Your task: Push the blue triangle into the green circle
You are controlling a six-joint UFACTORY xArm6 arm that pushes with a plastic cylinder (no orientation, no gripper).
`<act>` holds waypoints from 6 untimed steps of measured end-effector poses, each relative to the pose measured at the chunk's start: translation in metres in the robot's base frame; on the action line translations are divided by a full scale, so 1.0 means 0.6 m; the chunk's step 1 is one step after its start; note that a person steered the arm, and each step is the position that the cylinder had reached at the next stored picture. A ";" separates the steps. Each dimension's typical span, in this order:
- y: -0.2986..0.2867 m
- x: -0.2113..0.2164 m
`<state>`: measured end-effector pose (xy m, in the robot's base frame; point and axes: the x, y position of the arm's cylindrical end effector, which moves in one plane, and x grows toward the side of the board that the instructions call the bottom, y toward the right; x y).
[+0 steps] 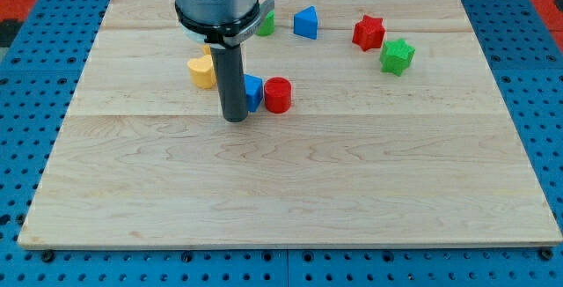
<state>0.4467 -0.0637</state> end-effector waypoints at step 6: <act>0.471 -0.153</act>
<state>0.3549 0.2188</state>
